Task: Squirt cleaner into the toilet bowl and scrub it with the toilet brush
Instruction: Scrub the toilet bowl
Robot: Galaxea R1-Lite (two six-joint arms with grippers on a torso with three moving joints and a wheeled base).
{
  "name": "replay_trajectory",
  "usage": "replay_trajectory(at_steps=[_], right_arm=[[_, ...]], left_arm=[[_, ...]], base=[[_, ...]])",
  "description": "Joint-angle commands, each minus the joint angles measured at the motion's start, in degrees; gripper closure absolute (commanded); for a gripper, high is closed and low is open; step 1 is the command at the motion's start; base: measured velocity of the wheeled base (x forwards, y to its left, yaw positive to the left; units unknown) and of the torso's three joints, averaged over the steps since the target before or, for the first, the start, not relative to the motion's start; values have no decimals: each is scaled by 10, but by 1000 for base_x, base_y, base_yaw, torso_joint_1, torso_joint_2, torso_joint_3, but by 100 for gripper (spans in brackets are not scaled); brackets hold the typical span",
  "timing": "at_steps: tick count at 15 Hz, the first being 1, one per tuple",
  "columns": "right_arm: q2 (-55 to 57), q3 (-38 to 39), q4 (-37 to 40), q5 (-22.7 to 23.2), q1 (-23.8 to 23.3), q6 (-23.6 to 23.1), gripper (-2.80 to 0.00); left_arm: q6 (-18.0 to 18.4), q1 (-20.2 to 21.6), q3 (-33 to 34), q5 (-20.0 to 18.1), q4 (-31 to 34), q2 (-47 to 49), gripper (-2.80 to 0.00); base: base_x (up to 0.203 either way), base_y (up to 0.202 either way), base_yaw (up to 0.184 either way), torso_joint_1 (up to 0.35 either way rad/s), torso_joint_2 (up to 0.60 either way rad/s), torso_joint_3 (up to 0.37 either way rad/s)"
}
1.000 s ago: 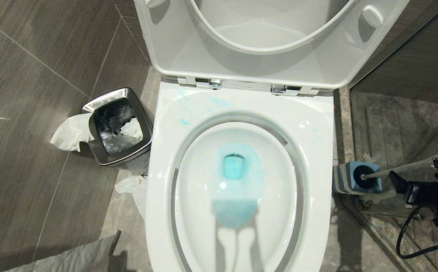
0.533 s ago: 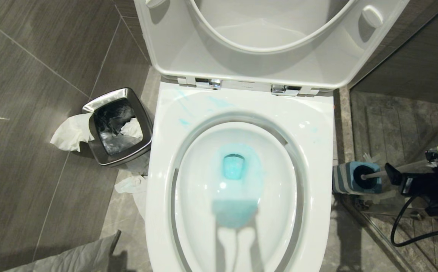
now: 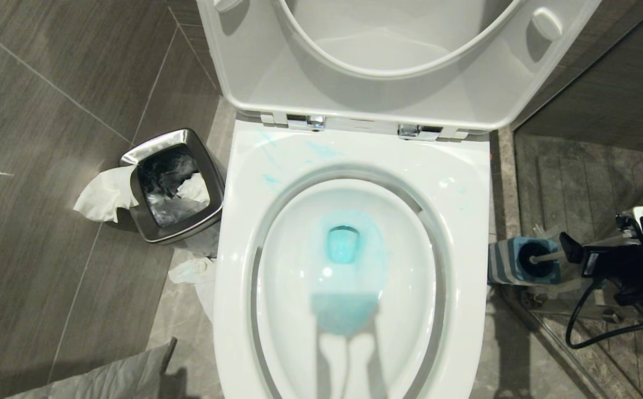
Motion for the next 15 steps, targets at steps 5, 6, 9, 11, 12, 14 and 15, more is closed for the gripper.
replay_trajectory(at_steps=[5,6,9,11,12,14,15], right_arm=[[6,-10,-4,0,12,-8,0],[6,-7,-4,0,14,-15,0],[5,-5,-6,0,15,-19,0],[4,-4,-6,0,15,-21,0],[4,-4,-6,0,15,-21,0],[3,-4,-6,0,15,-21,0],[3,0,-8,0,14,-21,0]], left_arm=[[0,0,0,0,0,1,0],[0,0,0,0,0,1,0],[0,0,0,0,0,1,0],[0,0,0,0,0,1,0],[0,0,0,0,0,1,0],[0,0,0,0,0,1,0],[0,0,0,0,0,1,0]], base=[[0,0,0,0,0,0],[0,0,0,0,0,0],[0,0,0,0,0,0],[0,0,0,0,0,0],[0,0,0,0,0,0],[0,0,0,0,0,0],[0,0,0,0,0,0]])
